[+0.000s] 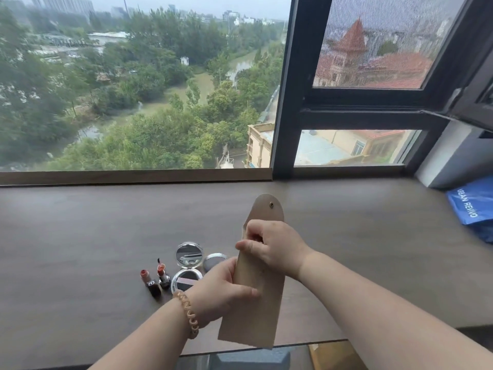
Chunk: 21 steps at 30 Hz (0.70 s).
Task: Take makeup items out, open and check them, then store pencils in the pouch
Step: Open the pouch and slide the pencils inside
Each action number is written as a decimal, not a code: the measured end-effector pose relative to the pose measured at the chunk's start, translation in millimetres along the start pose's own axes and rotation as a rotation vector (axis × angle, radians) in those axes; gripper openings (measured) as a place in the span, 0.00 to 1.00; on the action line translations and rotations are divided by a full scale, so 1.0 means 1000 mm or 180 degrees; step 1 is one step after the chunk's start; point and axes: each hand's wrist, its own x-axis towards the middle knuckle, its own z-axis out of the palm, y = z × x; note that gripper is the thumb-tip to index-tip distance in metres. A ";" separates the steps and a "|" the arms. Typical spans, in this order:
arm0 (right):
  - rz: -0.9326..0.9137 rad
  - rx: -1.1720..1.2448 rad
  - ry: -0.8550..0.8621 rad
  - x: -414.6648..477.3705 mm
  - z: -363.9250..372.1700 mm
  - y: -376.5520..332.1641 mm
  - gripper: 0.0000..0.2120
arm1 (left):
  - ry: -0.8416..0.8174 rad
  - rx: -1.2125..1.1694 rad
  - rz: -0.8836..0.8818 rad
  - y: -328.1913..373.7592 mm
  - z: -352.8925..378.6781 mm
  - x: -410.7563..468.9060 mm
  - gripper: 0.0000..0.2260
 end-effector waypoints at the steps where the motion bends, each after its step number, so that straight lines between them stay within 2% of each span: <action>1: -0.0017 0.0017 -0.0026 0.000 -0.001 0.002 0.18 | -0.0017 -0.0009 0.0008 0.001 0.003 0.000 0.21; 5: -0.0048 0.0406 -0.0108 0.000 -0.007 0.014 0.19 | -0.0092 -0.0227 0.0037 0.004 0.013 0.004 0.19; 10: 0.0157 0.0924 0.0215 0.011 -0.027 0.036 0.19 | -0.0217 -0.0479 0.0049 0.007 0.016 0.010 0.21; 13: 0.0360 0.0987 0.0310 0.021 -0.044 0.052 0.17 | -0.0260 -0.0554 0.0007 0.003 0.017 0.011 0.20; 17: 0.0381 0.0694 0.0027 0.029 -0.051 0.068 0.19 | -0.0229 -0.0581 -0.0028 -0.003 0.021 0.013 0.21; 19: 0.0406 0.0641 -0.0070 0.031 -0.049 0.071 0.21 | -0.0165 -0.0621 -0.0035 -0.005 0.024 0.017 0.19; 21: 0.0514 0.0962 0.0097 0.031 -0.047 0.075 0.26 | -0.0080 -0.0706 -0.0020 -0.007 0.027 0.020 0.18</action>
